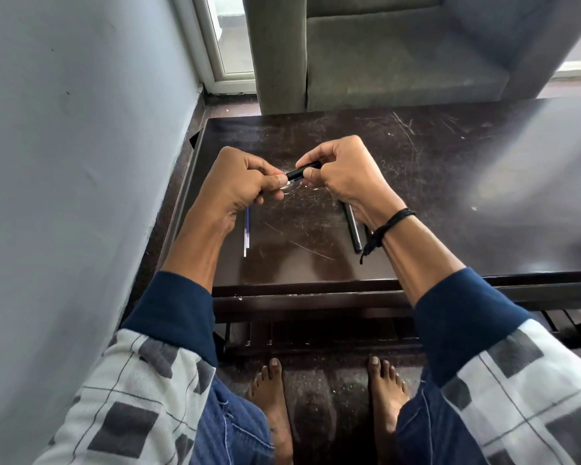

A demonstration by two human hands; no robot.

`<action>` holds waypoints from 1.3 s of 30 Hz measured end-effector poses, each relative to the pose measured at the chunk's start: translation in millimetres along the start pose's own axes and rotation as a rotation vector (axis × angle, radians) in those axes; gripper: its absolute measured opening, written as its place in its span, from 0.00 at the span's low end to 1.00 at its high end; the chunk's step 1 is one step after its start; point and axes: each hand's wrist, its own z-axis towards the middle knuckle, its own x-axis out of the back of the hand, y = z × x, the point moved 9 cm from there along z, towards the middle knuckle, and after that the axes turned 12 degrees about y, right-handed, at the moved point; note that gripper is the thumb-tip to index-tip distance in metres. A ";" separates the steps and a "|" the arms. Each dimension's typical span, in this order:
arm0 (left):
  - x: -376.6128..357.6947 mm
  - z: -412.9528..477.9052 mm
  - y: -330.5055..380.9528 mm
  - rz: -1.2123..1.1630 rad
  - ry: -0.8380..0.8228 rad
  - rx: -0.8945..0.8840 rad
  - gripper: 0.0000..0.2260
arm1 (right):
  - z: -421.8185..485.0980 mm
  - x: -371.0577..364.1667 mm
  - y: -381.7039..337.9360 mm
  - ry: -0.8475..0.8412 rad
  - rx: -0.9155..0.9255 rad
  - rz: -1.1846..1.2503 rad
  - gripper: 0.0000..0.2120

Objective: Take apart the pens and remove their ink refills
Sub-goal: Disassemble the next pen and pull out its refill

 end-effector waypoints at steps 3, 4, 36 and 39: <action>-3.8 -2.2 3.3 -0.006 -0.006 -0.014 0.04 | 1.2 3.1 3.3 0.011 0.000 0.008 0.08; -4.5 -2.7 4.1 -0.016 -0.008 -0.016 0.04 | 1.6 3.4 4.0 0.014 0.002 0.012 0.09; 49.0 34.4 -33.1 -0.037 0.230 0.070 0.05 | 84.3 -11.8 32.4 0.242 -0.086 -0.288 0.08; 46.6 36.8 -36.6 -0.018 0.205 0.072 0.05 | 97.7 -28.1 39.4 0.213 -0.131 -0.359 0.09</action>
